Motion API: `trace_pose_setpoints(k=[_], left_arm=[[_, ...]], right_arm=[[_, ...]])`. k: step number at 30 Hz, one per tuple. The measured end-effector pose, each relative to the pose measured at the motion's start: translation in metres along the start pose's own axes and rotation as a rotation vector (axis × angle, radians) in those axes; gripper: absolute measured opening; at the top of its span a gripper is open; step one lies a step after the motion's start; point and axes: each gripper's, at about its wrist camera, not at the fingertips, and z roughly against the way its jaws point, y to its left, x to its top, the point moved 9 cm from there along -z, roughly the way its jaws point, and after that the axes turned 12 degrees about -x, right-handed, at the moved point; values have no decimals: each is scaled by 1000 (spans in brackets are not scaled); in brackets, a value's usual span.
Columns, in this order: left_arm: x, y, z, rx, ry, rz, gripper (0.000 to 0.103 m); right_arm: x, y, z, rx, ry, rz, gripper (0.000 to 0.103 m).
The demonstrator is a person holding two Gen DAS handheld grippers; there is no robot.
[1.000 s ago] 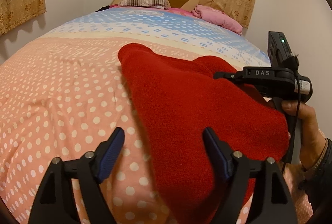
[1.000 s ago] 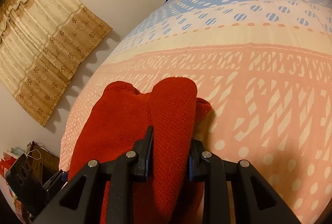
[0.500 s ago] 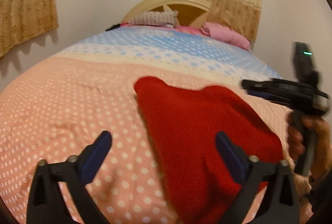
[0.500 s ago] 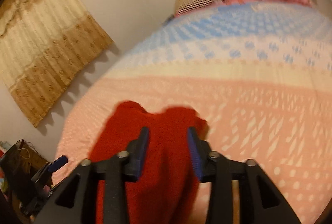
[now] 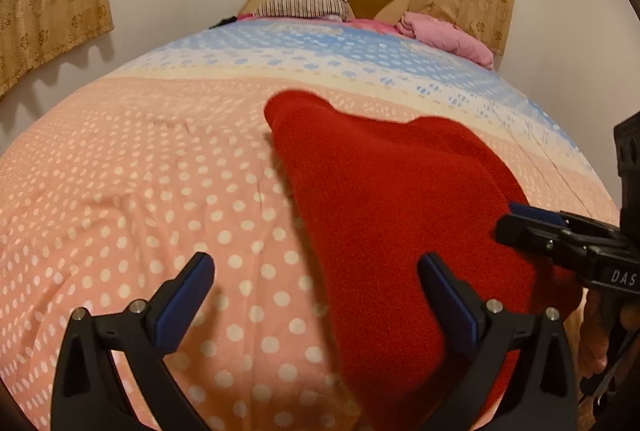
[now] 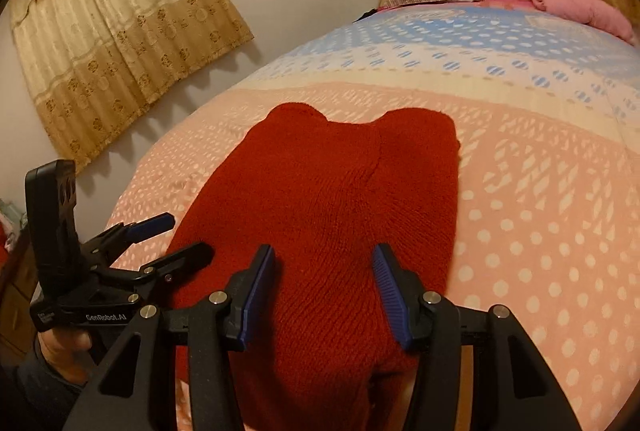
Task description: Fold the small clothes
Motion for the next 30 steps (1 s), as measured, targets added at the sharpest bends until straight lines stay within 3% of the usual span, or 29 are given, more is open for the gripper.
trace_pose_setpoints(k=[3, 6, 7, 9, 15, 30], left_arm=[[8, -3, 28, 34, -73, -16, 103], [20, -8, 57, 47, -147, -27, 103], [24, -10, 63, 57, -162, -35, 103], [32, -19, 76, 60, -185, -67, 103], [43, -31, 97, 32, -244, -88, 103], [43, -38, 102, 33, -268, -99, 103]], right_arm=[[4, 0, 31, -85, -71, -12, 53], [7, -5, 72, -308, -174, -16, 60], [7, -4, 83, -341, -203, -22, 61], [8, -1, 99, -360, -237, -37, 67], [7, 16, 132, -388, -288, -35, 68], [9, 30, 148, -392, -323, -26, 69]])
